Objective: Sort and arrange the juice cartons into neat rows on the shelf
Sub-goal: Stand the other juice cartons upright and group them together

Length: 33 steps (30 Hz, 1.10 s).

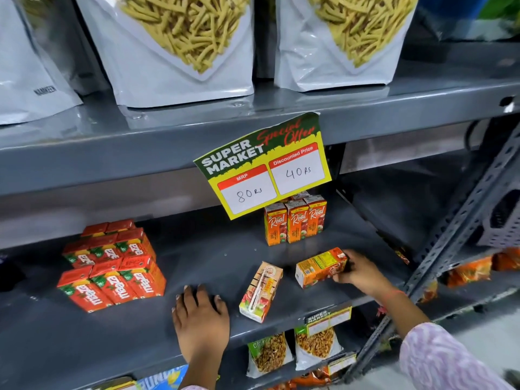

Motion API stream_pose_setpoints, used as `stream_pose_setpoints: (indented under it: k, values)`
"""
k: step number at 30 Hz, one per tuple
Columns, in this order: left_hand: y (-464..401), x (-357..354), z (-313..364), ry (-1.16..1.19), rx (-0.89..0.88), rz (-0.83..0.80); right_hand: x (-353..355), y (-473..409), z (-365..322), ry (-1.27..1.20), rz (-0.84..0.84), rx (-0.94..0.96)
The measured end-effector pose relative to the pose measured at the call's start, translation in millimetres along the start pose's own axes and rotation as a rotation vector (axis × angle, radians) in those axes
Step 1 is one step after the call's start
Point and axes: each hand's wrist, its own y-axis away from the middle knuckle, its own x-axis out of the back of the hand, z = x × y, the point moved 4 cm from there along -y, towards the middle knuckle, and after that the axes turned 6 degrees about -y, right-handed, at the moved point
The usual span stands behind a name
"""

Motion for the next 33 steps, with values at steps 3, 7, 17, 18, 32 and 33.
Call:
stream_pose_setpoints:
  k: [3,7,17,18,32,33]
  values:
    - [-0.9,1.1,0.4,0.004,0.009,-0.003,4.2,-3.6,9.3,-0.066,-0.017,-0.018]
    - [-1.2,2.1,-0.2,0.010,0.015,-0.003,2.6,-11.3,2.3,-0.031,-0.119,-0.006]
    - [-1.1,-1.0,-2.6,0.037,0.042,0.019,14.5,-17.2,-19.5,0.116,-0.195,0.066]
    - [-1.2,-0.4,-2.4,0.038,0.039,0.022,15.7,-17.5,-23.0,0.097,-0.192,0.071]
    - [-2.0,0.4,-2.6,0.035,0.020,-0.005,27.3,-33.2,-89.2,0.532,-0.094,0.335]
    - [-2.1,0.8,-2.3,0.037,0.023,-0.006,26.3,-33.3,-90.2,0.554,-0.104,0.351]
